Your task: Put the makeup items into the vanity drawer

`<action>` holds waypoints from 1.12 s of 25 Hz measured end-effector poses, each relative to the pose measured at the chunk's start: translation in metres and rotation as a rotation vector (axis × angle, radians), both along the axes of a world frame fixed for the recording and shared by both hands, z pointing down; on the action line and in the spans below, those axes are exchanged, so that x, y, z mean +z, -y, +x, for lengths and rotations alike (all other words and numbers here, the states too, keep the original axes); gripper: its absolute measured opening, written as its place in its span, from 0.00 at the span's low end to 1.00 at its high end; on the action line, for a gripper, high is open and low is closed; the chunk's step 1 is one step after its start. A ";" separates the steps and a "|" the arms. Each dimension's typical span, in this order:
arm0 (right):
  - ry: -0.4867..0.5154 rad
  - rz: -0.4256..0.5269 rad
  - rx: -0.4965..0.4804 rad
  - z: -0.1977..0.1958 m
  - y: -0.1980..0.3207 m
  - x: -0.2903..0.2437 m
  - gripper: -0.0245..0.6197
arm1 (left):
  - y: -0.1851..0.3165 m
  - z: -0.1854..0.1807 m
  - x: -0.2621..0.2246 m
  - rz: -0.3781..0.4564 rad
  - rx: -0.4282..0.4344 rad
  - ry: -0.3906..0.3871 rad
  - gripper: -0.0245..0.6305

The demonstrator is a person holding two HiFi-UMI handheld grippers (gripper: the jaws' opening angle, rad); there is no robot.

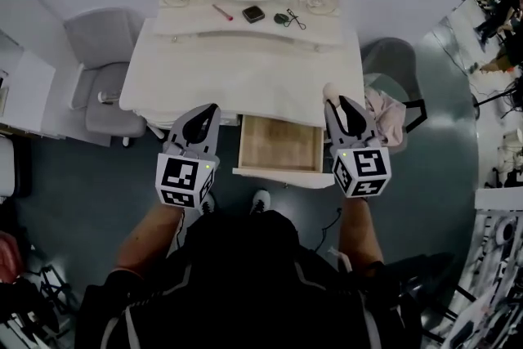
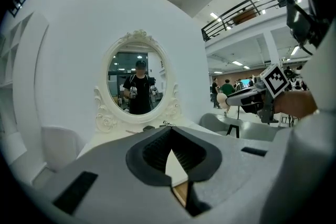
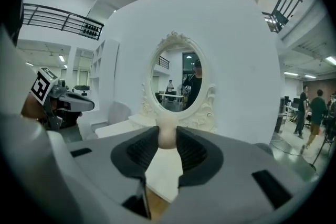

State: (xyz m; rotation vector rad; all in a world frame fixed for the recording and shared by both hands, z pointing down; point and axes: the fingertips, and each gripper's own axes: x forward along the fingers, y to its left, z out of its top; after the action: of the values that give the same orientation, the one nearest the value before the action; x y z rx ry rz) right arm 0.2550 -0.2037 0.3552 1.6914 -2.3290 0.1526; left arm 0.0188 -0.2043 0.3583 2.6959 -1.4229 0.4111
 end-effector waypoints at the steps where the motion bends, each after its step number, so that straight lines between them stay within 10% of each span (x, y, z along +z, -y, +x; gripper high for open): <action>1: -0.001 -0.014 -0.015 -0.002 0.002 0.010 0.21 | -0.001 0.002 0.008 -0.013 -0.003 0.008 0.04; 28: -0.151 -0.362 -0.367 -0.050 -0.007 0.280 0.22 | -0.027 0.022 0.192 -0.250 -0.023 0.098 0.04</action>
State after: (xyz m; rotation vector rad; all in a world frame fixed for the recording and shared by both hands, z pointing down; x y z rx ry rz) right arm 0.2051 -0.1964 0.6349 1.0536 -2.2831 0.3374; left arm 0.0412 -0.1772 0.5501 2.4890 -1.3231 0.6790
